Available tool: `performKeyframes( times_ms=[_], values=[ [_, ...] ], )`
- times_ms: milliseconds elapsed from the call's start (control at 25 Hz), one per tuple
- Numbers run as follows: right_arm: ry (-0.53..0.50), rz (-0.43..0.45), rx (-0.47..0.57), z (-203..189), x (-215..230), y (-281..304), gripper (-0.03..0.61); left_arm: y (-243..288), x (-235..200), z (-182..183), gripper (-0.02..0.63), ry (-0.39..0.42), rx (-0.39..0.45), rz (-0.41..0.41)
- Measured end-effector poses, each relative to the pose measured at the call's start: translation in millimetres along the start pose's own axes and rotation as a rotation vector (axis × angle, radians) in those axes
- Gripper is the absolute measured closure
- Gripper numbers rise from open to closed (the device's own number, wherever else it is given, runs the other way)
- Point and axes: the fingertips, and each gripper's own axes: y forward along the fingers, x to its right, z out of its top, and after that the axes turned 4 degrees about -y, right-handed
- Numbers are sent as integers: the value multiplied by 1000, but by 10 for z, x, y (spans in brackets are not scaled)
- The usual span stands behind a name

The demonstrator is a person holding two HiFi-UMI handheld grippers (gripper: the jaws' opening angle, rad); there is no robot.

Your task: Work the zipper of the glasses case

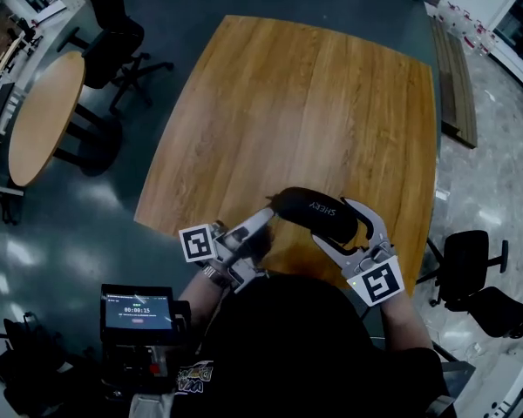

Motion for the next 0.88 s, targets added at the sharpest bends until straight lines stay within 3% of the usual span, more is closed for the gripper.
performKeyframes(
  times_ms=[80,160,320,360,520,680,880],
  values=[
    [118,-46,-60,-325,139,-55,235,-180,-70,54,383,15,30,37],
    [158,-68,-115,-689,249,-20,236,-272,-99,-27,435,54,1,61],
    [151,-79,-202,-1352,345,350,236,-301,-113,-347,601,248,-157,143],
    [150,-67,-229,-1491,343,465,236,-303,-106,-430,615,289,-196,163],
    [128,22,-323,-1915,242,862,236,-405,-63,-605,615,358,-266,205],
    [68,84,-400,-2216,229,1056,235,-629,-53,-563,615,388,-220,260],
    [47,124,-446,-2419,255,1104,236,-886,-60,-516,614,364,-148,303]
  ],
)
